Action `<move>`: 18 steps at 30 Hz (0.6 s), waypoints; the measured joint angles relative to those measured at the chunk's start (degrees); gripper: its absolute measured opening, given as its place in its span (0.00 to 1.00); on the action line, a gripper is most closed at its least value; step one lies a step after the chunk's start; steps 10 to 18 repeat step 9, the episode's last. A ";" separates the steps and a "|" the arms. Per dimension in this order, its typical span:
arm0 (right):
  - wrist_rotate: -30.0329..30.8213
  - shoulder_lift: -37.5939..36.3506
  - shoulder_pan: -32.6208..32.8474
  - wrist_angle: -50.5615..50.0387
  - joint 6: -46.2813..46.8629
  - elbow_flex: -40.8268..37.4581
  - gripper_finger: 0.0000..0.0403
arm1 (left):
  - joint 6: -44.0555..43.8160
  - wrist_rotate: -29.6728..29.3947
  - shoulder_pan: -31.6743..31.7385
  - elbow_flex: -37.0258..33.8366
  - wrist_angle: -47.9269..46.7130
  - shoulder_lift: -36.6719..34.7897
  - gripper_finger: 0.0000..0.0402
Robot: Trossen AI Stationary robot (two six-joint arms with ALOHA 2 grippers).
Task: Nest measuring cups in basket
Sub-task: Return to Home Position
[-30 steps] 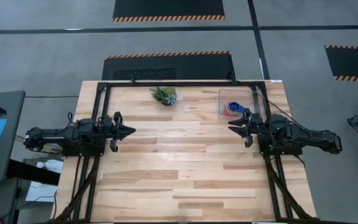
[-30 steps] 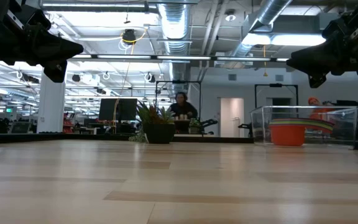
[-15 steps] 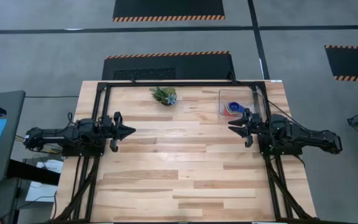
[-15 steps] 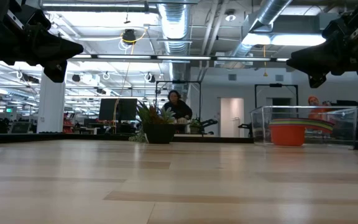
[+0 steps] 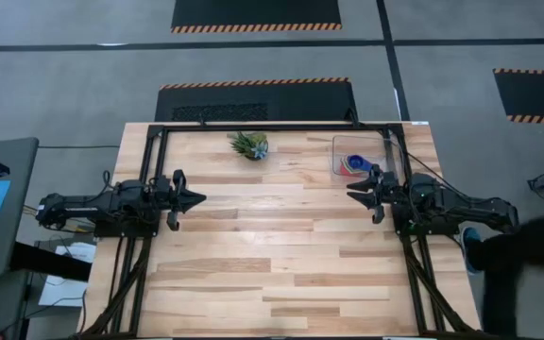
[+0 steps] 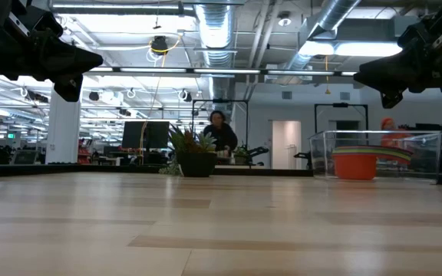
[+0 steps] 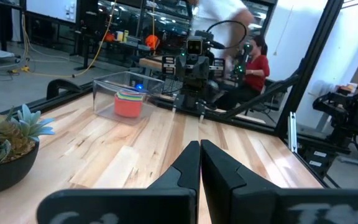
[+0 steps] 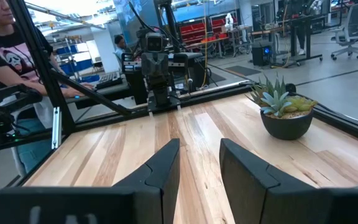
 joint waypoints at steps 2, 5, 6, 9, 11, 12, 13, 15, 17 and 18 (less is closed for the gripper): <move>0.00 0.02 0.00 0.00 0.00 0.00 0.34 | 0.00 0.00 0.00 0.01 0.00 0.00 0.00; 0.00 0.02 0.02 0.00 0.02 0.00 0.34 | 0.00 -0.02 0.01 0.00 0.00 0.00 0.00; 0.00 0.00 0.01 0.00 0.01 0.00 0.35 | 0.00 0.00 -0.01 0.00 0.00 0.00 0.00; 0.00 0.02 0.01 0.00 0.00 0.00 0.35 | 0.00 -0.02 0.00 0.00 0.00 0.00 0.00; 0.00 0.02 0.01 0.00 0.00 0.00 0.35 | 0.00 -0.02 0.00 0.00 0.00 0.00 0.00; 0.00 0.02 0.01 0.00 0.00 0.00 0.35 | 0.00 -0.02 0.00 0.00 0.00 0.00 0.00; 0.00 0.02 0.01 0.00 0.00 0.00 0.35 | 0.00 -0.02 0.00 0.00 0.00 0.00 0.00; 0.00 0.02 0.01 0.00 0.00 0.00 0.35 | 0.00 -0.02 0.00 0.00 0.00 0.00 0.00; 0.00 0.02 0.01 0.00 0.00 0.00 0.35 | 0.00 -0.02 0.00 0.00 0.00 0.00 0.00; 0.00 0.02 0.01 0.00 0.00 0.00 0.35 | 0.00 -0.02 0.00 0.00 0.00 0.00 0.00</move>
